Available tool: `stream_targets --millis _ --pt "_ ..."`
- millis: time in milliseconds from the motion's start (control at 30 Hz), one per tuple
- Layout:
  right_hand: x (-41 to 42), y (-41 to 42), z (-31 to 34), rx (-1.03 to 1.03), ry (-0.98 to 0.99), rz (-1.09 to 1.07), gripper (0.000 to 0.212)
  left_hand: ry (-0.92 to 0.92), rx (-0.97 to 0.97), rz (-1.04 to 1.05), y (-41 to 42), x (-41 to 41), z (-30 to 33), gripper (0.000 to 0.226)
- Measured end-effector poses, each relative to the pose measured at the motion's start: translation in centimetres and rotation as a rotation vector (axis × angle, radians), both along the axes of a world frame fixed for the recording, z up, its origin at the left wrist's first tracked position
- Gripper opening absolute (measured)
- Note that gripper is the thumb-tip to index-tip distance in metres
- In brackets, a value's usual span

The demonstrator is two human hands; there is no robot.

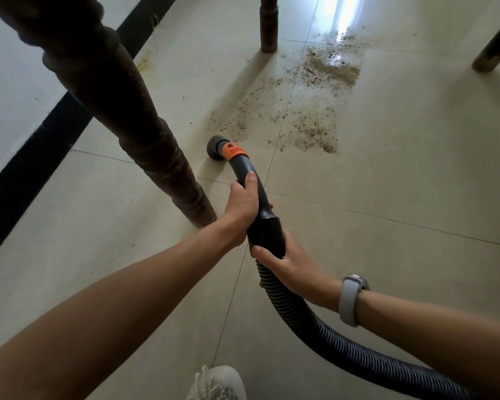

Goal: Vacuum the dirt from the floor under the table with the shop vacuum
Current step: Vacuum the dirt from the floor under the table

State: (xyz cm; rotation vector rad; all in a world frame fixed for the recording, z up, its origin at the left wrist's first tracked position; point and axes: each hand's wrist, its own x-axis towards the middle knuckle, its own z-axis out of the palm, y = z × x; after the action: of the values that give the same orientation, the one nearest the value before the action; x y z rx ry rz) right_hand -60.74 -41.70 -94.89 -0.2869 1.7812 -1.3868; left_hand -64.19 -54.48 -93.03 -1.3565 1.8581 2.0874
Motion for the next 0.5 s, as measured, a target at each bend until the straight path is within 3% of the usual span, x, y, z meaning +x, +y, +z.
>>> stream_targets --millis 67,200,333,433,500 --pt "0.2 0.4 -0.5 -0.039 0.021 0.025 0.029 -0.013 -0.022 0.019 0.2 0.5 -0.3 0.048" --pt "1.0 1.1 -0.5 -0.033 0.051 0.054 0.028 -0.062 -0.064 0.019 0.9 1.6 -0.9 0.051" --pt "1.4 1.8 -0.9 0.029 0.096 0.072 0.043 -0.083 -0.070 0.023 1.4 2.0 -1.7 0.051" --pt "0.5 1.6 -0.5 -0.009 0.140 0.092 0.021 -0.090 -0.043 0.038 0.8 1.4 -1.8 0.050" --pt "-0.5 0.7 0.4 -0.038 0.166 0.100 0.019 -0.093 -0.027 0.055 -0.1 0.4 -1.7 0.054"
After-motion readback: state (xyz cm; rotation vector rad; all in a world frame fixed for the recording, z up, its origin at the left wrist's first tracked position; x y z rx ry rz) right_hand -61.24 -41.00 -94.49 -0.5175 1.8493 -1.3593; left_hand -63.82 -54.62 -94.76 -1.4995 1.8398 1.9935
